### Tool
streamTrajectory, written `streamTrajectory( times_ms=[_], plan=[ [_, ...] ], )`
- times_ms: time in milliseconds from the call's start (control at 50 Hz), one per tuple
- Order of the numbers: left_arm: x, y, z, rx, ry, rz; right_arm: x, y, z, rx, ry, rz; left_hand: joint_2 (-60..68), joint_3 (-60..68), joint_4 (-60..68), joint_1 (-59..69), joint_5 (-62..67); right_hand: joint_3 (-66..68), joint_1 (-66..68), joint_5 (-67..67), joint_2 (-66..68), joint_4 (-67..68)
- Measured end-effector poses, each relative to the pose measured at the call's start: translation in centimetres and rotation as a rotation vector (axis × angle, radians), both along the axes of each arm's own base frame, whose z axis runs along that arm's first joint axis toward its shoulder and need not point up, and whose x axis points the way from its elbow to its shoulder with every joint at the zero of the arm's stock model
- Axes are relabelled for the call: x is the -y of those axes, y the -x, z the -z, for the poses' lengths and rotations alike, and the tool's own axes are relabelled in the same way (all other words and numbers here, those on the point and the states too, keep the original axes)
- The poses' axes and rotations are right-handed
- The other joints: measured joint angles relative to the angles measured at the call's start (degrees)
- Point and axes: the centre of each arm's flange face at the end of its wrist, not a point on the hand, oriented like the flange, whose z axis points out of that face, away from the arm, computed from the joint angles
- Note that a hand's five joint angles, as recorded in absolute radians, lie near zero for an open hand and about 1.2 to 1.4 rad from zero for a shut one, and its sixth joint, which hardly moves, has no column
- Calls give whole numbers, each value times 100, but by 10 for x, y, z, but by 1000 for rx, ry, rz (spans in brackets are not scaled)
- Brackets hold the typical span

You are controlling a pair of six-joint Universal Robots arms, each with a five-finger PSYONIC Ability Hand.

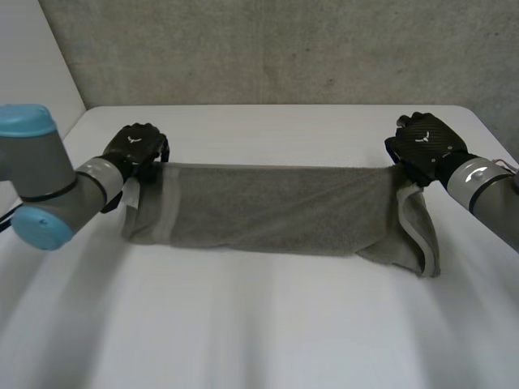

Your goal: Fold the towel.

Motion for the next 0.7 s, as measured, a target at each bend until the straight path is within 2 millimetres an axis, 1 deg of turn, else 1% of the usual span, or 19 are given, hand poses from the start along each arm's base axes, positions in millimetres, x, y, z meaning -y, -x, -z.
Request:
streamTrajectory(
  times_ms=[40, 80, 140, 320, 340, 400, 420, 460, 500, 520, 540, 560, 580, 600, 620, 660, 700],
  plan=[
    [6, 4, 6, 2, 19, -10, 5, -2, 5, 8, 12, -8, 0, 0, 0, 0, 6, 0, 0, 0, 0, 0],
    [14, 7, 14, 3, 46, -29, 11, -5, 16, 11, 12, -24, 0, 0, 0, 0, 23, 0, 0, 0, 0, 0],
    [20, 8, 23, 3, 68, -47, 18, -7, 28, 10, 6, -41, 0, 0, 0, 0, 23, 0, 0, 0, 0, 0],
    [24, 8, 41, 6, 64, -54, 39, -10, 53, 9, 21, -58, 0, 0, 0, 0, 23, 0, 0, 1, 150, 0],
    [24, 8, 42, 5, 67, -54, 42, -11, 56, 9, 26, -57, 0, 0, 0, 0, 23, 0, -281, -261, -141, 0],
    [27, 9, 43, -1, 92, -53, 50, -11, 63, 11, 41, -55, 4, 0, 0, 0, 53, 0, -2252, -2258, -2133, 0],
    [27, 9, 42, -3, 99, -53, 51, -11, 63, 11, 43, -54, 6, 0, 0, 0, 53, 0, -2574, -2656, -2433, 0],
    [29, 11, 41, -13, 131, -52, 55, -12, 65, 14, 52, -54, 11, 0, 0, 1, 54, 0, -3735, -3874, -3566, 0],
    [30, 12, 40, -22, 158, -50, 57, -12, 66, 17, 59, -55, 11, 0, 0, 1, 54, 0, -4560, -4937, -4375, 0],
    [30, 13, 39, -25, 167, -50, 58, -12, 65, 18, 61, -56, 11, 0, 0, 1, 54, 0, -4831, -5204, -4640, 0],
    [30, 14, 38, -31, 185, -49, 59, -13, 65, 22, 67, -57, -90, 0, 0, -2, -34, 0, -5280, -5835, -5110, 0],
    [31, 14, 37, -33, 193, -48, 59, -13, 64, 25, 70, -59, -173, 0, 0, -2, -101, 0, -5559, -6071, -5424, 0],
    [31, 15, 36, -39, 209, -47, 60, -13, 62, 31, 77, -62, -537, 0, 0, -205, -449, 0, -5909, -6241, -5822, 0],
    [30, 16, 34, -43, 222, -45, 61, -13, 60, 40, 84, -65, -1552, 0, 0, -1131, -1352, 0, -6043, -6241, -5964, 0],
    [30, 16, 33, -45, 226, -45, 61, -13, 59, 46, 86, -66, -1866, 0, 0, -1523, -1770, 0, -6069, -6241, -6007, 0],
    [29, 17, 29, -51, 245, -42, 63, -12, 51, 80, 103, -69, -3691, 0, 0, -3285, -3575, 0, -6117, -6241, -6035, 0],
    [27, 17, 27, -54, 251, -41, 65, -11, 45, 114, 110, -68, -4347, 0, 0, -3931, -4348, 0, -6118, -6241, -6035, 0]
  ],
)
